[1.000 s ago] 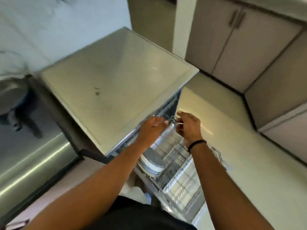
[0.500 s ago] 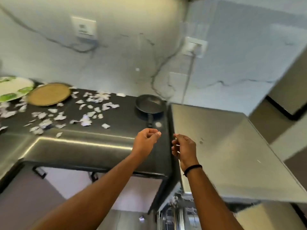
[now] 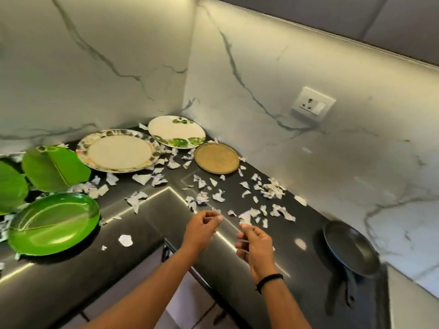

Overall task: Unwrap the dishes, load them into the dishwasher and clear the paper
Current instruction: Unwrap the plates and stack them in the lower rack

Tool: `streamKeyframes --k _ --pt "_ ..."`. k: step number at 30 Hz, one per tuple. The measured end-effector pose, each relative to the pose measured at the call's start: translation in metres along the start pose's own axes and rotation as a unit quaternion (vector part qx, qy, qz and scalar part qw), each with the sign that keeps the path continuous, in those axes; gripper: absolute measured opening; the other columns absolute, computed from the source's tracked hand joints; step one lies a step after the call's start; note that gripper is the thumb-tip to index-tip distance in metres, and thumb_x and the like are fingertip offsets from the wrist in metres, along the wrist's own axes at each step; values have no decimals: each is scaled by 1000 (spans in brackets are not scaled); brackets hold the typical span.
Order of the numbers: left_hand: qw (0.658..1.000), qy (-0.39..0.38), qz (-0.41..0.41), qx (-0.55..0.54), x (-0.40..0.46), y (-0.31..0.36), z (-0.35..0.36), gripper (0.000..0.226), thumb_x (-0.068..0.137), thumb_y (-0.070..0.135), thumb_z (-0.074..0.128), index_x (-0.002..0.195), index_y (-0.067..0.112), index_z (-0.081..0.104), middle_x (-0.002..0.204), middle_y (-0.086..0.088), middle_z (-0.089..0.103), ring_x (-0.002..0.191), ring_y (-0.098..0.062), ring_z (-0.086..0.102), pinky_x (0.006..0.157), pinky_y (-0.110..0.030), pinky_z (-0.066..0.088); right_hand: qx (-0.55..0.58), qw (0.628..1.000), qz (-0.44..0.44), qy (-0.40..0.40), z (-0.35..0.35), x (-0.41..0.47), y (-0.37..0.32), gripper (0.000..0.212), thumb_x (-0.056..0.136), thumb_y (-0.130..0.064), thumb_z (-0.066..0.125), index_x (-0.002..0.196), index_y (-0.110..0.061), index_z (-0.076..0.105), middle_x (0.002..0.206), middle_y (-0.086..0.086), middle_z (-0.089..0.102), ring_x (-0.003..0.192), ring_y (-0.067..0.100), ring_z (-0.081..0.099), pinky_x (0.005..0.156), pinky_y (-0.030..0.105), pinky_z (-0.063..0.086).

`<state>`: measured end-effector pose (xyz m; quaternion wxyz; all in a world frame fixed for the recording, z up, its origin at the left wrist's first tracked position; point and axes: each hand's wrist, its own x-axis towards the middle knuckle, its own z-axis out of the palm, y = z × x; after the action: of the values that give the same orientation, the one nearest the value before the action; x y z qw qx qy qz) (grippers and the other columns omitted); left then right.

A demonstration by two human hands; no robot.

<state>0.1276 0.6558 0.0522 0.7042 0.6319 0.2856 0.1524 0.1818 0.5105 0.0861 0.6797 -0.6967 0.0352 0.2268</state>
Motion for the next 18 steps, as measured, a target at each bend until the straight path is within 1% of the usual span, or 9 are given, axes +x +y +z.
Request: streamKeyframes --k 2,5,8,11,13,15,18 --pt "1000 14 -12 -12 8 -3 -8 12 95 24 68 106 20 67 96 -4 71 81 -15 66 62 -26 52 -18 1000 18 -14 13 14 7 20 98 -17 63 107 0 68 73 7 62 55 15 54 52 29 43" --pt "998 39 -32 -25 18 -8 -16 14 95 25 67 109 21 67 98 -4 72 89 -19 69 68 -30 53 -32 998 31 -39 26 36 7 19 98 -15 63 107 0 69 73 8 61 54 14 53 53 29 42" --pt "996 68 -49 -20 35 -9 -23 11 95 24 68 106 23 67 98 -3 72 87 -17 68 66 -28 53 -26 998 32 -50 33 65 0 19 99 -14 62 107 0 70 73 8 61 54 14 53 52 28 43" --pt "994 97 -53 -12 54 -5 -27 10 95 24 68 104 24 67 96 0 71 90 -18 69 69 -30 54 -8 998 24 -58 35 93 -14 18 98 -16 63 106 -1 70 74 7 62 54 14 53 50 26 42" --pt "993 102 -54 0 69 -2 -28 11 94 26 68 105 25 68 97 1 72 92 -18 70 72 -32 56 2 998 19 -59 36 109 -25 17 98 -17 64 103 -3 71 74 7 62 56 15 53 50 26 43" --pt "994 100 -52 3 84 3 -26 13 93 26 69 106 24 68 96 -1 73 88 -16 69 72 -32 55 12 998 18 -57 36 124 -34 14 97 -16 65 100 -3 70 73 7 62 56 16 52 51 28 44" --pt "994 96 -46 1 106 13 -18 14 93 25 70 106 23 68 95 -1 73 85 -15 67 73 -35 55 9 998 19 -56 36 147 -45 13 96 -14 66 101 -3 70 73 8 62 56 17 51 51 28 43"
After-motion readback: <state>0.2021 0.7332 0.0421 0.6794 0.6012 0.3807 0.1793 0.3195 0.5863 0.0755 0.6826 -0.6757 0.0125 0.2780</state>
